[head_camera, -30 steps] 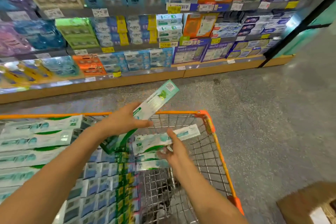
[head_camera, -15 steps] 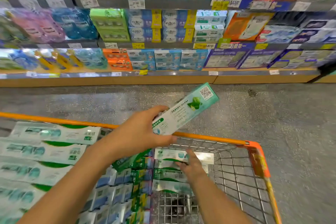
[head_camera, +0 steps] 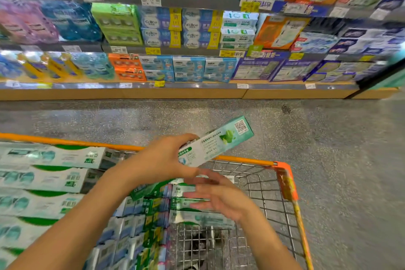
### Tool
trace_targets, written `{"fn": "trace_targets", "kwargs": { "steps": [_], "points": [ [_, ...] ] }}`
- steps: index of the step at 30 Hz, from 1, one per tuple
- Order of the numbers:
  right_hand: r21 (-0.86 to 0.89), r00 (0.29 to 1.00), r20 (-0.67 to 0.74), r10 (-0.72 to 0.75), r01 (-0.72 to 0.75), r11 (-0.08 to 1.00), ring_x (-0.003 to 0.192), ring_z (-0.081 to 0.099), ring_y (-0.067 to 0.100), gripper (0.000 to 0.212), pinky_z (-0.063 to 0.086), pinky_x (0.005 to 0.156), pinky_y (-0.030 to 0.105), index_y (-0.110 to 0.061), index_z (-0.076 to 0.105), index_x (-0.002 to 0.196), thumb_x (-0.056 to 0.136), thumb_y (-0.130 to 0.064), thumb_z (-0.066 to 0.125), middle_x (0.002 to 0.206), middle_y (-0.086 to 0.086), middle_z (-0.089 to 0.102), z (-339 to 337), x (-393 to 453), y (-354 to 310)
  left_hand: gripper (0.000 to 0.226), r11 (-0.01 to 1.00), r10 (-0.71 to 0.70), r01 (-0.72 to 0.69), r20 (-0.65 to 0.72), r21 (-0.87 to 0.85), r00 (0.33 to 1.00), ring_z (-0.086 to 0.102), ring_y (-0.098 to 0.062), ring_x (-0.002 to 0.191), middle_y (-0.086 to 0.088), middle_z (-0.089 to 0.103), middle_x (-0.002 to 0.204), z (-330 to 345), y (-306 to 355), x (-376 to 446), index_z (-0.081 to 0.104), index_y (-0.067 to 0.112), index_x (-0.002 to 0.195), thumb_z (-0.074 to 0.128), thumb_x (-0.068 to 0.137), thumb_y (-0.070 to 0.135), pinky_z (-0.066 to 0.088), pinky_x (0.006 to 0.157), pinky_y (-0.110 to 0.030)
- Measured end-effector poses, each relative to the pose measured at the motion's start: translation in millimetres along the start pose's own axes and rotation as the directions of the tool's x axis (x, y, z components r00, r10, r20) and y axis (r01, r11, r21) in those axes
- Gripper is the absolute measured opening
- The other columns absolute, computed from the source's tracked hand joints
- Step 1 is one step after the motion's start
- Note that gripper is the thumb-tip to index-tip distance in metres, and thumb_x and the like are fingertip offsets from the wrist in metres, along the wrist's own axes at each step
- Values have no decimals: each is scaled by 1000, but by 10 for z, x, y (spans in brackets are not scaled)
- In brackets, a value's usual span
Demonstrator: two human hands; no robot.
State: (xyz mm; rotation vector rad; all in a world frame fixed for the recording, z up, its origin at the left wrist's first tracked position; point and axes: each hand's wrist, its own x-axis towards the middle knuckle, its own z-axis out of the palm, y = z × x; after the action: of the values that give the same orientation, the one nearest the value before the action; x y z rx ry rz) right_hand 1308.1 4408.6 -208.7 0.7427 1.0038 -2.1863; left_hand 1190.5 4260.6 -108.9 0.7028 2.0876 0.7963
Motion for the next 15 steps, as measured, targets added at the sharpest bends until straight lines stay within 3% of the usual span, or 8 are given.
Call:
{"fn": "trace_targets", "kwargs": {
  "steps": [2, 4, 6, 9, 11, 13, 15],
  "points": [
    [172, 974, 130, -183, 160, 972, 95, 66, 39, 74, 54, 85, 49, -8, 50, 123, 59, -14, 88, 114, 14, 66, 117, -314, -90, 59, 1000, 20, -20, 64, 2, 998, 61, -5, 93, 14, 63, 109, 108, 22, 32, 49, 34, 127, 76, 75, 33, 52, 75, -26],
    [202, 965, -26, -261, 260, 944, 87, 69, 35, 87, 58, 74, 44, -8, 52, 117, 43, -25, 95, 109, 17, 69, 205, -459, -40, 54, 995, 77, -84, 133, 48, 988, 61, -5, 91, 15, 64, 107, 278, 40, 56, 53, 31, 124, 76, 75, 36, 51, 74, -28],
    [227, 940, -195, -280, 321, 920, 80, 70, 31, 87, 58, 67, 38, -6, 53, 116, 43, -26, 95, 105, 18, 70, 242, -494, 111, 61, 981, 111, -136, 180, 135, 977, 58, -5, 95, 18, 61, 111, 447, 29, 73, 52, 30, 126, 74, 73, 48, 49, 80, -28],
    [313, 922, -300, -244, 337, 888, 82, 70, 31, 57, 59, 71, 37, 3, 55, 113, 63, -11, 79, 102, 23, 69, 199, -511, 329, 77, 925, 100, -175, 230, 337, 968, 47, -11, 120, 10, 49, 134, 584, -57, 97, 37, 32, 143, 69, 76, 54, 40, 96, -27],
    [386, 926, -343, -159, 293, 875, 92, 68, 33, 38, 59, 75, 36, 9, 57, 104, 71, -5, 68, 100, 25, 69, 83, -443, 440, 73, 912, 99, -171, 206, 373, 974, 34, -12, 133, 9, 36, 146, 551, -85, 79, 32, 37, 144, 65, 80, 53, 32, 108, -30],
    [510, 921, -386, -57, 264, 819, 95, 66, 39, 39, 60, 70, 37, 12, 56, 105, 71, -4, 66, 105, 30, 65, -111, -266, 586, 65, 928, 121, -159, 130, 338, 984, 38, -9, 129, 11, 41, 141, 446, -68, 36, 35, 39, 141, 64, 83, 48, 33, 107, -29],
    [583, 904, -427, 34, 247, 774, 92, 66, 43, 46, 60, 62, 37, 12, 52, 113, 73, -4, 67, 115, 35, 58, -277, -75, 743, 58, 950, 155, -163, 51, 268, 987, 48, -5, 111, 15, 50, 123, 329, -38, -19, 41, 41, 136, 65, 84, 43, 41, 100, -29]
  ]
}}
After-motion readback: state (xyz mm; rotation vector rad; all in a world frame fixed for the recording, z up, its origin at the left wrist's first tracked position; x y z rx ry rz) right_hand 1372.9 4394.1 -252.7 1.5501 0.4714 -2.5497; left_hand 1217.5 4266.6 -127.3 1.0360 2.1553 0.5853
